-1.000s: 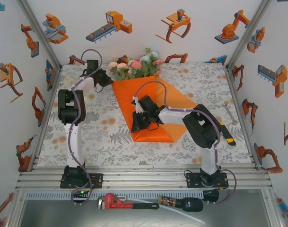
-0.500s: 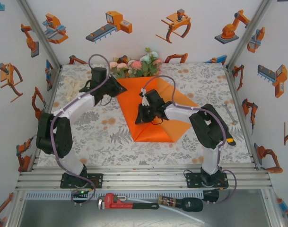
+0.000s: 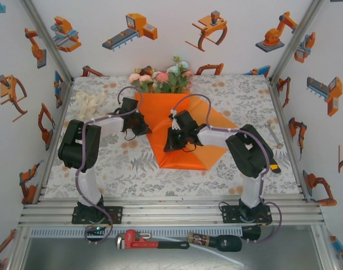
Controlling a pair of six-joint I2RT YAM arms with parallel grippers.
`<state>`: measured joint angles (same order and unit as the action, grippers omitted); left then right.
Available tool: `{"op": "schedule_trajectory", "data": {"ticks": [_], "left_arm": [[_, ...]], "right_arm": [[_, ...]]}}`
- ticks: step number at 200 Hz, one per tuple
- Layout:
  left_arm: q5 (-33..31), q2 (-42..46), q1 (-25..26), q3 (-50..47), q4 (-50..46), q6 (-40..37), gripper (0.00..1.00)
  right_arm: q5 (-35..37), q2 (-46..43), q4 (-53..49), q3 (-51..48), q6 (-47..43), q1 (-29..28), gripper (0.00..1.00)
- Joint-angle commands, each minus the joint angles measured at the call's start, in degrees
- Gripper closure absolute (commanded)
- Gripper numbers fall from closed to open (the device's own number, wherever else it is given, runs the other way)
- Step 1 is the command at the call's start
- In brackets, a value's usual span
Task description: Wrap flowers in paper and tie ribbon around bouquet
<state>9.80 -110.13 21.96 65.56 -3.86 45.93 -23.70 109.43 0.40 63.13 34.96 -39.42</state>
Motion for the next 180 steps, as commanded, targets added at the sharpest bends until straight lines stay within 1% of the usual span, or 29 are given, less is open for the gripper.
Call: {"op": "schedule_trajectory", "data": {"ticks": [1, 15, 47, 71, 87, 97, 105, 124, 136, 143, 157, 164, 170, 180], "left_arm": [[-5.9, -2.5, -3.3, 1.7, 2.3, -0.5, 0.98], [-5.6, -4.7, -5.3, 3.7, 4.2, -0.7, 0.98], [-4.7, -11.0, -9.1, 13.3, 5.4, -2.6, 0.98], [-2.6, -17.1, -11.1, 22.8, 6.0, -2.4, 0.97], [-1.9, -21.2, -12.0, 30.5, 3.8, -3.0, 0.96], [-0.9, -22.1, -12.9, 34.1, 2.7, -2.8, 0.96], [-0.2, -21.4, -13.3, 35.0, 3.4, -2.4, 0.96], [0.7, -14.9, -13.4, 33.1, 4.6, -2.3, 0.94], [1.4, -8.5, -12.9, 28.4, 6.7, -1.6, 0.92], [2.0, -4.2, -12.3, 24.0, 9.0, -1.1, 0.90], [3.2, 3.9, -9.9, 14.3, 12.5, -1.1, 0.87], [3.6, 7.3, -8.1, 10.4, 13.0, -2.4, 0.87], [3.9, 9.6, -6.5, 7.6, 12.1, -4.2, 0.87], [3.5, 13.5, -2.8, 3.8, 7.8, -7.6, 0.87]], "right_arm": [[0.9, -2.5, -0.1, -1.8, 0.6, -0.1, 0.89], [0.6, -2.7, 0.1, -2.3, 0.5, -0.1, 0.89], [-0.4, -3.0, -0.1, -3.1, 0.4, -0.1, 0.90], [-1.0, -3.2, 0.0, -3.5, 0.5, -0.1, 0.90], [-1.2, -3.8, -0.1, -3.7, 0.1, -0.1, 0.90], [-1.1, -4.5, -0.1, -3.8, -0.1, -0.1, 0.90], [-0.8, -5.3, -0.7, -3.6, -0.5, -0.1, 0.90], [0.7, -8.3, -2.6, -2.5, -1.1, -0.1, 0.89], [2.6, -11.1, -2.6, -2.8, -1.0, -0.1, 0.89], [4.0, -12.7, -2.5, -3.1, -1.0, 0.0, 0.89], [6.4, -15.9, -2.5, -4.1, -0.9, 0.3, 0.88], [7.0, -17.2, -2.5, -4.8, -0.7, 0.8, 0.88], [7.5, -18.2, -2.5, -5.4, -0.3, 1.2, 0.88], [7.8, -20.5, -2.5, -6.8, 0.5, 2.4, 0.87]]}}
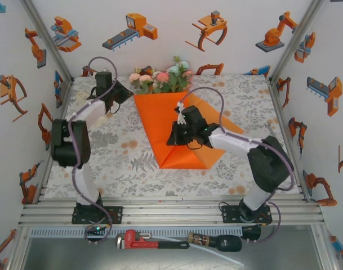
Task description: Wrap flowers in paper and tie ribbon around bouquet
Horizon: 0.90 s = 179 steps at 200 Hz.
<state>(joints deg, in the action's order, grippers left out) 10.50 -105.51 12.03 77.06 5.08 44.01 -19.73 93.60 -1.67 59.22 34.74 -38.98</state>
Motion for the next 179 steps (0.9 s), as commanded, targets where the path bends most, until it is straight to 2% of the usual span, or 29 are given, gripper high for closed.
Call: {"op": "schedule_trajectory", "data": {"ticks": [1, 19, 32, 56, 74, 81, 97, 123, 153, 179], "left_arm": [[2.8, 9.1, 7.4, -8.0, -1.6, -6.1, 0.87], [3.6, 14.0, 13.5, -14.3, -8.8, -8.9, 0.90], [5.8, 16.4, 17.2, -18.6, -10.8, -9.0, 0.91], [8.7, 18.3, 23.3, -22.3, -12.1, -10.9, 0.90], [10.1, 15.1, 25.9, -21.4, -12.7, -12.7, 0.90], [10.6, 13.1, 26.6, -20.7, -12.6, -12.8, 0.90], [11.7, 8.8, 27.4, -19.4, -11.4, -12.3, 0.90], [13.9, 3.7, 27.9, -19.0, -7.7, -10.5, 0.90], [14.6, 1.1, 27.9, -19.2, -7.6, -10.8, 0.91], [14.0, 0.5, 27.9, -20.1, -7.4, -11.2, 0.91]], "right_arm": [[3.8, -4.9, -0.5, -3.0, 0.9, 2.1, 0.87], [4.9, -10.1, -1.0, -6.8, 2.3, 4.5, 0.81], [7.1, -14.7, -2.7, -10.5, 3.6, 7.1, 0.71], [10.1, -23.9, -6.7, -18.5, 4.9, 14.2, 0.42], [12.1, -28.8, -11.7, -23.1, 5.4, 20.9, 0.10], [11.9, -30.1, -12.4, -24.7, 5.1, 23.9, 0.02], [8.9, -31.0, -12.5, -26.7, 4.7, 31.4, 0.01], [9.8, -27.2, -11.7, -25.0, 3.6, 39.6, 0.02], [13.0, -16.7, -10.6, -17.4, 2.1, 44.2, 0.04], [11.3, -7.6, -7.6, -11.1, 0.5, 46.3, 0.07]]}}
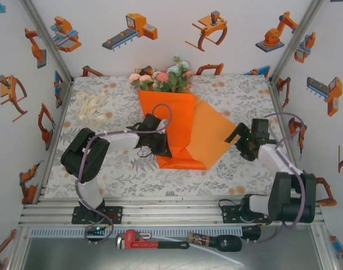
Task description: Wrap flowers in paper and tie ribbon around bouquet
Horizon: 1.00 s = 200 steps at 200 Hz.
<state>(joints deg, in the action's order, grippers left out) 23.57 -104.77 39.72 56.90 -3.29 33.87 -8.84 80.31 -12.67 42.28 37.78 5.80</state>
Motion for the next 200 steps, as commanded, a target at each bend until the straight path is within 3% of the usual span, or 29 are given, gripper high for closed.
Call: {"op": "schedule_trajectory", "data": {"ticks": [1, 32, 58, 76, 114, 157, 200], "left_arm": [[1.0, -0.3, 0.2, 0.0, 0.9, -1.0, 0.91], [0.1, 0.5, 0.1, -1.6, 2.7, -0.4, 0.92], [-0.4, 0.9, -0.1, -1.8, 3.1, -0.3, 0.92], [-0.7, 0.9, -0.3, -1.8, 3.3, -0.1, 0.92], [-0.3, 0.4, -0.7, -1.5, 4.1, 0.4, 0.92], [-0.3, -0.3, -0.9, -1.0, 4.1, 0.5, 0.92], [-0.2, -1.4, -1.4, -0.3, 4.1, 0.8, 0.92]], "right_arm": [[0.2, 6.0, 3.5, 6.0, -2.6, 1.5, 0.07], [-2.2, 13.5, 4.7, 10.6, -3.1, 1.6, 0.11], [-4.9, 16.1, 6.1, 8.6, -1.5, 1.3, 0.15], [-8.3, 15.0, 8.1, 5.0, -0.6, 0.2, 0.15], [-22.6, 10.3, 18.9, -2.7, 6.4, -2.2, 0.17], [-26.7, 2.0, 22.2, -8.0, 10.9, -5.3, 0.18], [-28.3, 0.0, 24.2, -12.5, 11.8, -17.6, 0.17]]}}
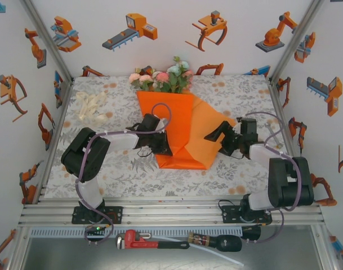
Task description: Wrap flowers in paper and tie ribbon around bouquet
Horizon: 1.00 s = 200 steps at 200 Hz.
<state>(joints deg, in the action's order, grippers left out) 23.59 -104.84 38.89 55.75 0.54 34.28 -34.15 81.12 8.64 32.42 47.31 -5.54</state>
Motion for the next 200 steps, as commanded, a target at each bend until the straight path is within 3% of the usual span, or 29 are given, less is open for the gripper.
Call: {"op": "schedule_trajectory", "data": {"ticks": [1, 25, 45, 112, 151, 200], "left_arm": [[-0.2, -1.3, -0.6, 0.9, 0.2, 0.4, 0.92], [-0.2, -1.6, -0.7, 1.0, 0.2, 0.4, 0.92], [0.0, -1.8, -0.8, 1.3, 0.1, 0.5, 0.92], [-0.2, -1.3, -0.9, 1.2, 0.0, 0.4, 0.92], [0.0, -1.7, -1.0, 1.8, -0.1, 0.3, 0.92], [-0.1, -1.6, -1.0, 2.0, -0.2, 0.4, 0.92]], "right_arm": [[-3.0, -0.8, 3.1, -2.7, 2.3, -6.4, 0.17], [-3.4, -1.5, 6.0, -6.1, 2.4, -10.9, 0.15], [-1.8, -2.2, 2.8, -7.0, 0.7, -11.4, 0.15], [21.2, -19.0, -23.1, -3.9, -9.2, -10.9, 0.07], [10.0, -12.6, -14.5, -5.8, -6.5, -13.0, 0.11], [7.4, -10.8, 1.9, -12.7, 3.6, -15.3, 0.13]]}}
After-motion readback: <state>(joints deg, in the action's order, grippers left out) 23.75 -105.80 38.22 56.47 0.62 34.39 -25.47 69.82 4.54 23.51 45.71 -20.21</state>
